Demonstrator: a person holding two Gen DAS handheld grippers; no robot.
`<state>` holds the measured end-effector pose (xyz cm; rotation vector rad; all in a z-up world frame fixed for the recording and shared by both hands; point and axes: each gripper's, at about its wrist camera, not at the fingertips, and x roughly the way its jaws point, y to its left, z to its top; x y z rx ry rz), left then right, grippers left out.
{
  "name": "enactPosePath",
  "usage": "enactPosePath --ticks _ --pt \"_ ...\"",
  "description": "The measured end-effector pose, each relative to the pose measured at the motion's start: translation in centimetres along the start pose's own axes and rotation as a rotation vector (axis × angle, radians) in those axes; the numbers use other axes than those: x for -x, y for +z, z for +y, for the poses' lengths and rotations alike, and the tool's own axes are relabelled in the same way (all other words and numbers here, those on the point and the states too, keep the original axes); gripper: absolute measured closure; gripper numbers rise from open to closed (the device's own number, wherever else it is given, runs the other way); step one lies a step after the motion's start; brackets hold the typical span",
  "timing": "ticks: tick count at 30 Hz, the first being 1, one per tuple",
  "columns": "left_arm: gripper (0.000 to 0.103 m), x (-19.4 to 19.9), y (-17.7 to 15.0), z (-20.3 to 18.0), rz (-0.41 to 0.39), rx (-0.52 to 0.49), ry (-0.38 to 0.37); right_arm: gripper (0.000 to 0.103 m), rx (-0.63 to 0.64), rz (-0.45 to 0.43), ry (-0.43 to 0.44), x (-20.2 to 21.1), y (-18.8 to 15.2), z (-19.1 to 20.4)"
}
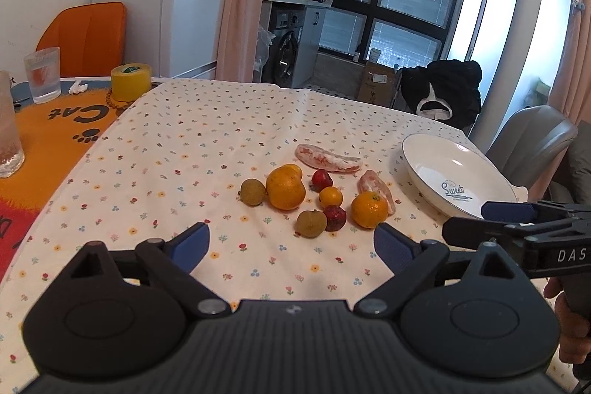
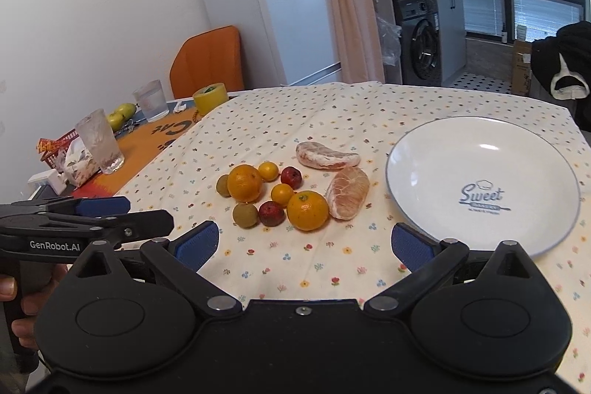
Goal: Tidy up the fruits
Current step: 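Grasp a tangerine with the right tool while the left tool grasps a brown round fruit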
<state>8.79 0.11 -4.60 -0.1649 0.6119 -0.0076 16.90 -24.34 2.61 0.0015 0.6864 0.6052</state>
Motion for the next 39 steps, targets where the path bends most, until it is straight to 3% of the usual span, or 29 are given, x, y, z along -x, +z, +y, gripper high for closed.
enactPosePath --ticks 9,12,19,29,33,37,39 --pt "0.024 -2.2 0.4 0.0 0.02 0.006 -0.01 0.02 0.001 0.025 0.027 -2.3 0.5 -0.5" --pt "0.036 -3.0 0.5 -0.1 0.032 0.006 -0.015 0.027 0.008 0.034 0.035 -3.0 0.7 -0.5" --pt "0.047 -5.0 0.5 -0.2 0.061 0.007 -0.023 0.043 0.01 0.058 0.053 -4.9 1.0 -0.7" --pt "0.058 -7.3 0.6 -0.3 0.093 0.004 -0.039 0.049 0.022 0.092 0.055 -7.0 1.1 -0.7" --pt "0.067 -8.2 0.8 -0.7 0.105 -0.011 -0.043 0.051 0.041 0.093 0.036 -7.6 1.3 -0.5" --pt "0.079 -8.7 0.5 -0.8 0.124 -0.011 -0.063 0.063 0.062 0.097 0.025 -8.1 1.1 -0.2" --pt "0.079 -8.5 0.3 -1.0 0.121 -0.017 -0.059 0.072 0.07 0.092 0.018 -8.2 1.0 -0.2"
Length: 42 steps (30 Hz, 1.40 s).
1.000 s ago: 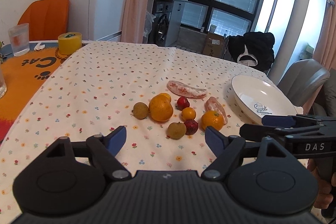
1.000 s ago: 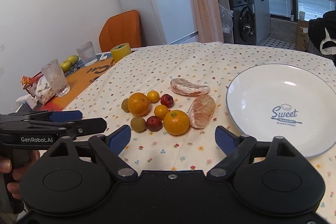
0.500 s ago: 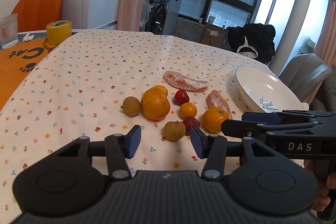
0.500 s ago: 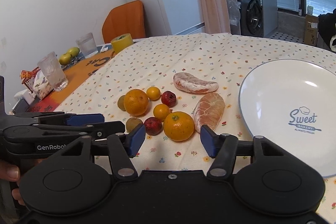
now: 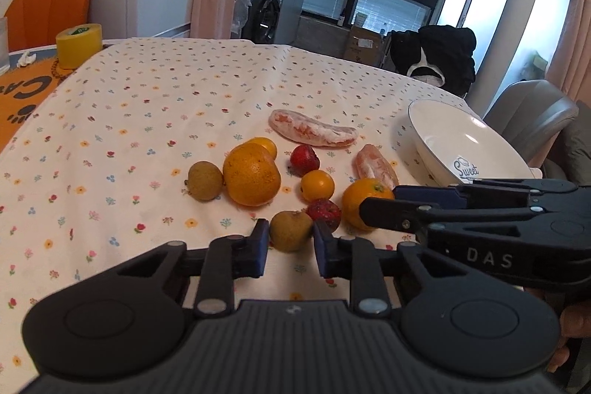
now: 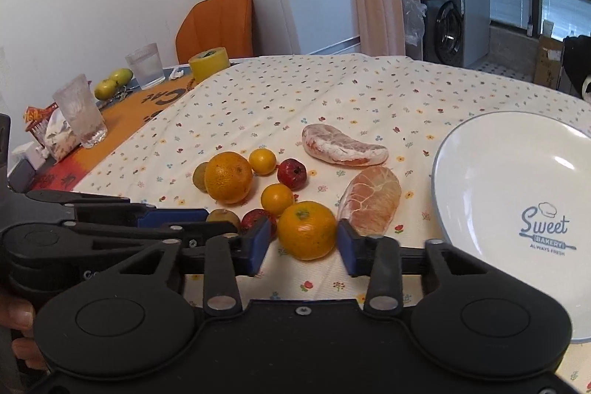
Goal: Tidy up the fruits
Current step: 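Grasp a tangerine with the right tool while the left tool grasps a brown round fruit, then carry the tangerine and brown fruit in both tools over the white plate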
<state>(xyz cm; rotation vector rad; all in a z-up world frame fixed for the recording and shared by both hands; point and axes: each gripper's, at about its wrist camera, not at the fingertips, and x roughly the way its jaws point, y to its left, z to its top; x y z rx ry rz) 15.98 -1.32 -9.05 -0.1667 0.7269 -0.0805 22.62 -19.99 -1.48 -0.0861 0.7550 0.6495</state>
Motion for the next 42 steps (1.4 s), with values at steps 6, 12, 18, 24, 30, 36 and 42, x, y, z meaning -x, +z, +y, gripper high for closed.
enactPosePath --ticks 6,12,18,24,30,36,42 --pt "0.079 1.1 -0.1 -0.2 -0.019 0.003 0.006 0.074 -0.029 -0.017 0.013 0.6 -0.1 -0.3" --pt "0.079 2.7 0.2 -0.3 -0.057 0.012 0.025 0.103 -0.045 -0.041 0.017 2.0 0.1 -0.2" --pt "0.079 3.6 -0.1 -0.3 -0.068 0.017 0.037 0.094 -0.053 -0.023 0.028 2.6 -0.3 0.0" --pt "0.079 3.9 -0.5 0.3 -0.069 0.028 0.053 0.048 -0.028 -0.019 0.005 2.2 -0.2 0.6" --pt "0.079 4.5 -0.7 1.5 -0.073 0.049 0.08 0.048 0.014 -0.007 -0.013 0.3 -0.3 1.4" --pt "0.079 4.6 -0.7 1.9 -0.075 0.052 0.092 0.067 0.001 0.014 -0.024 -0.6 -0.2 0.9" --pt "0.079 4.5 -0.9 1.3 -0.077 0.047 0.073 0.068 0.017 -0.011 -0.007 0.7 -0.6 1.2"
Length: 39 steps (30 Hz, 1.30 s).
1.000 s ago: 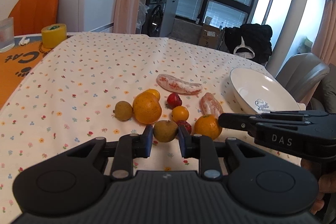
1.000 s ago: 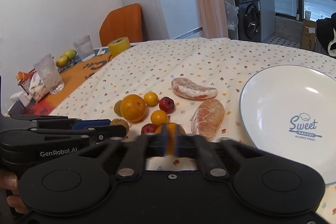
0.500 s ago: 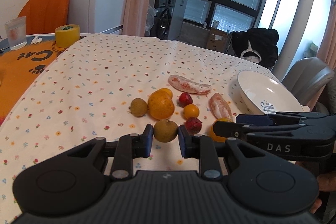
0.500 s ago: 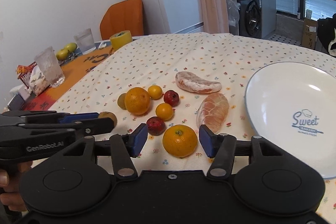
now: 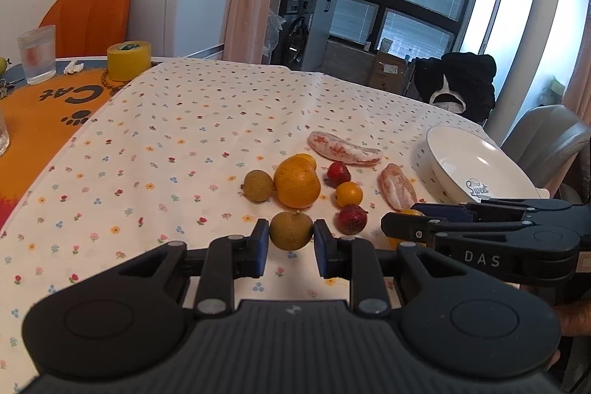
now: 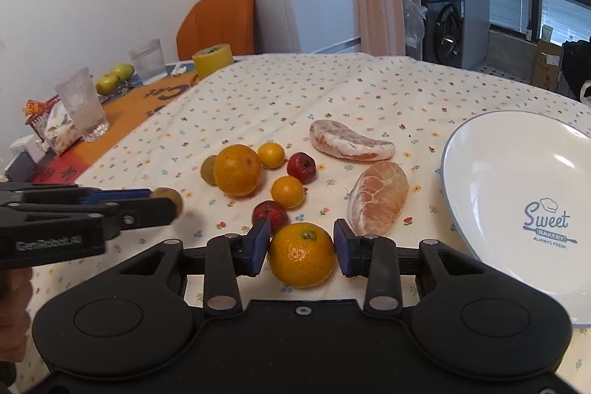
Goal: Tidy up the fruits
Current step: 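Carry the tangerine and brown fruit in both tools over the white plate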
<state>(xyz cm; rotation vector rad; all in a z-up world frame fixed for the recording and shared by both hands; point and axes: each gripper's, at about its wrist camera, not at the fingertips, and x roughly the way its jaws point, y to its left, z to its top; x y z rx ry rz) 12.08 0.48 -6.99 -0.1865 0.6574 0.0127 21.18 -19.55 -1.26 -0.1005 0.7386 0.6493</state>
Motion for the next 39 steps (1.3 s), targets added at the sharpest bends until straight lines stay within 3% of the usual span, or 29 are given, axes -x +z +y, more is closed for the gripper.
enactPosePath --ticks 18,39 --pt "0.079 0.1 1.4 -4.3 -0.041 -0.065 -0.065 0.068 -0.029 -0.117 -0.031 4.7 1.1 -2.4" --pt "0.079 -1.8 2.3 -9.3 -0.038 -0.141 -0.134 0.068 -0.133 -0.154 -0.108 7.7 -0.2 -8.1"
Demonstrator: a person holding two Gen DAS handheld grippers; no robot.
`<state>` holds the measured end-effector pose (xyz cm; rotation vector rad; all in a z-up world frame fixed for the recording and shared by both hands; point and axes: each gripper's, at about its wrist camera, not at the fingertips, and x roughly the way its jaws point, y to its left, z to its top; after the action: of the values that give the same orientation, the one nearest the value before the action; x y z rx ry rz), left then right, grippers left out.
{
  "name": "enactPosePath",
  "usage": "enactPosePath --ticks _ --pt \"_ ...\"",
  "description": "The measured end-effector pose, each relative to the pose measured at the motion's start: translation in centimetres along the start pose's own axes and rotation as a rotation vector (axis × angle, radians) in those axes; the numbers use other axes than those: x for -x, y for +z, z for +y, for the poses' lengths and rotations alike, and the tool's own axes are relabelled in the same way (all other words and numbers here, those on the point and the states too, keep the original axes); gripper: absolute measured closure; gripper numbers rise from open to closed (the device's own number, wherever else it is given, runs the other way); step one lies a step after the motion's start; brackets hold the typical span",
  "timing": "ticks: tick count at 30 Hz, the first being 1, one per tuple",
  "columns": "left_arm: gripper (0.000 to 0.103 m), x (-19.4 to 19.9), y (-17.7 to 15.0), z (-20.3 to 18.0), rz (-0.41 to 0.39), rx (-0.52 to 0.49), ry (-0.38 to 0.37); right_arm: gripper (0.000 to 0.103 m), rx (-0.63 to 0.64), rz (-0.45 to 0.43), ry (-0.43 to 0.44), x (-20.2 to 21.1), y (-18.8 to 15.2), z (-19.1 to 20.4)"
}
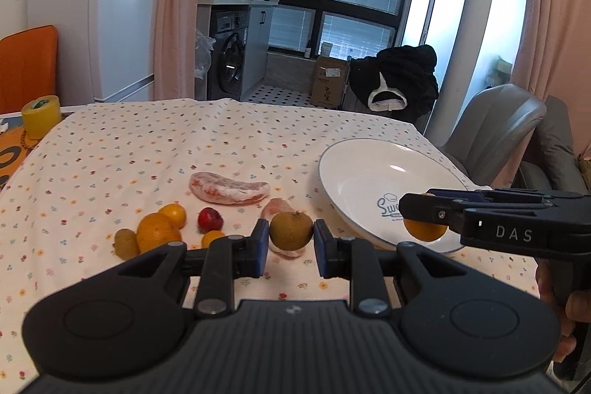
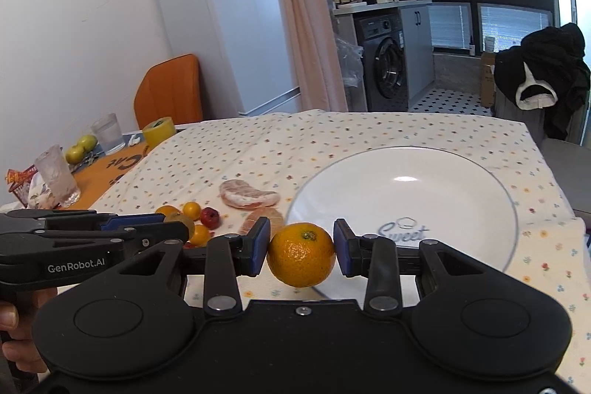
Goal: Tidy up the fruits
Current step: 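Carry the tangerine and brown fruit in both tools over the white plate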
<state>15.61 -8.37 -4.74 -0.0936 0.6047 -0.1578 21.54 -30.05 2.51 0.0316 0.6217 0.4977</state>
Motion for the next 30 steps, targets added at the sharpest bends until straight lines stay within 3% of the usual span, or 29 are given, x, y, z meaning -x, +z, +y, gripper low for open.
enactPosePath --ticks 21,30 --pt "0.079 -4.7 1.2 -5.0 0.053 -0.084 -0.058 0.067 -0.061 0.018 -0.091 -0.2 -1.5 -5.7" --pt "0.079 -6.3 1.4 -6.9 0.063 -0.112 -0.088 0.065 -0.073 0.04 -0.084 -0.7 -1.8 -6.4"
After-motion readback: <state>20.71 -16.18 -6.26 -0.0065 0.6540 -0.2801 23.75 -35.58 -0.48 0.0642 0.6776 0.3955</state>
